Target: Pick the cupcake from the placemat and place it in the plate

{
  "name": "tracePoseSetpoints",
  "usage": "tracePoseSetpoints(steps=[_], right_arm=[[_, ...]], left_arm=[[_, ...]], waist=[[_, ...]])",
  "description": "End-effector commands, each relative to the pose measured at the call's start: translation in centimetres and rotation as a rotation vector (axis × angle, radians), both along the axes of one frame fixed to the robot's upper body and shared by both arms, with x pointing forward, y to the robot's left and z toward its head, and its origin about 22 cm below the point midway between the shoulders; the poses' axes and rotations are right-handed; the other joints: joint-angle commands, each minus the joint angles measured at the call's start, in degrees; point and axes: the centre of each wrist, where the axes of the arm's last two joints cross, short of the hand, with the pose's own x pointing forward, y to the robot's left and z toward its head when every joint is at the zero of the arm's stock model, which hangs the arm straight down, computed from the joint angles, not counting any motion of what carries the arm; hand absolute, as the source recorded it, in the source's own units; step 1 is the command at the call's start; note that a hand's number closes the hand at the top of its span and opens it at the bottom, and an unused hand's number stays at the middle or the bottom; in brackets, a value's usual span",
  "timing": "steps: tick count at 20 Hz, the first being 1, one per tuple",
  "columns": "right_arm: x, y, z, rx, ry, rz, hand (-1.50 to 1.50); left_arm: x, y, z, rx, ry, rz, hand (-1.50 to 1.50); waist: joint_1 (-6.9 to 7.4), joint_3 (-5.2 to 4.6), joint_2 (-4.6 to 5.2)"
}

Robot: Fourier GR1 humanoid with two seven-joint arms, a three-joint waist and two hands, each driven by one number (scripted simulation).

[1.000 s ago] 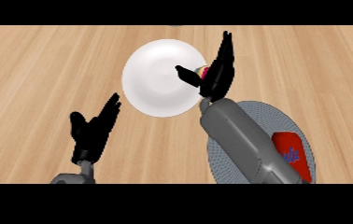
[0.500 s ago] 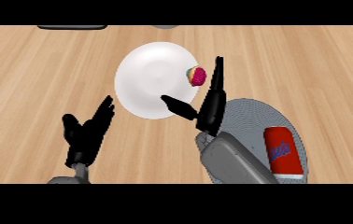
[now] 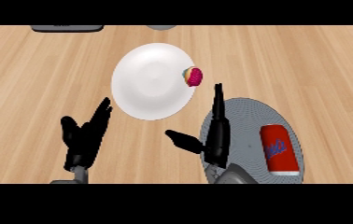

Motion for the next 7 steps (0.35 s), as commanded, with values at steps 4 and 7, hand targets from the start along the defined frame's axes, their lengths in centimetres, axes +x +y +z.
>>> tracePoseSetpoints(steps=[4,7], right_arm=[[-3.3,0.6,-0.3,-0.024,0.037,-0.001,-1.50],[-4.9,1.1,-0.8,-0.023,0.039,0.010,-1.50]], left_arm=[[-1.4,0.7,-0.9,0.001,0.049,-0.008,0.00],[-0.6,0.5,-2.3,-0.022,0.050,-0.021,0.00]], waist=[[-0.17,-0.28,0.10],[-0.28,-0.29,0.14]])
